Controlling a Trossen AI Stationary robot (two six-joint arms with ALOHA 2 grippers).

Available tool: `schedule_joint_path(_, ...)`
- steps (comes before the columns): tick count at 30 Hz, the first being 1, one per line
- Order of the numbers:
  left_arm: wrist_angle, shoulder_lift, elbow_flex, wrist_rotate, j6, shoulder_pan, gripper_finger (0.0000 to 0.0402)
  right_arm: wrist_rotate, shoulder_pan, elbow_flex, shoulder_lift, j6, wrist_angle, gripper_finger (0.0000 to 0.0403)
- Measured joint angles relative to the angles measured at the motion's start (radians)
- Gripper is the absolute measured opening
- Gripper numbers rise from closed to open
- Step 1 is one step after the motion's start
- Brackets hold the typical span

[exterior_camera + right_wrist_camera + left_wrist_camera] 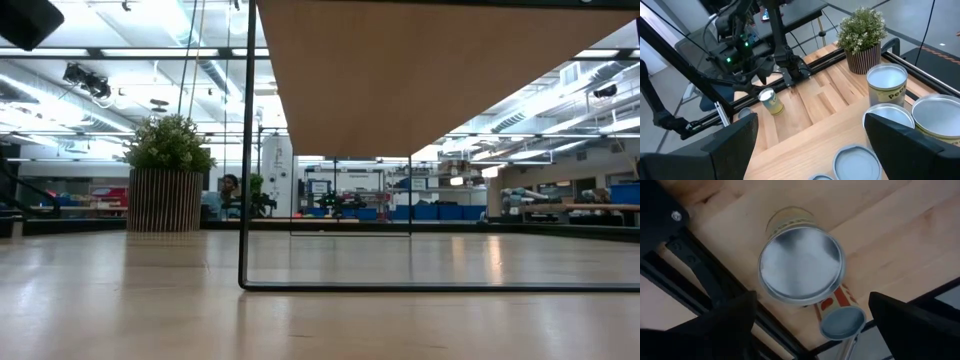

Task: Pick and place cans onto a shelf
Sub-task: Put the canned carrots on the shelf

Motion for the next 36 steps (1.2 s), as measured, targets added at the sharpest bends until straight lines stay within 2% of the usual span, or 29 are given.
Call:
schedule_joint_path(11,0.031,0.001,-0.025,-0.080,-0.057,-0.083,0.0389,-0.001,-0.002,0.000,0.000,-0.016,0.007,0.0373)
schedule_joint_path(21,0.043,0.039,-0.026,-0.070,-0.097,-0.154,0.0389,-0.001,-0.002,0.000,0.000,-0.014,0.018,0.0373)
schedule_joint_path(29,0.039,0.123,-0.026,-0.075,-0.101,-0.156,0.0389,0.001,-0.002,0.000,0.000,-0.041,0.056,0.0373)
schedule_joint_path(36,0.151,0.126,-0.131,-0.085,-0.106,-0.112,0.0389,0.005,-0.015,0.000,0.000,-0.043,0.060,0.0373)
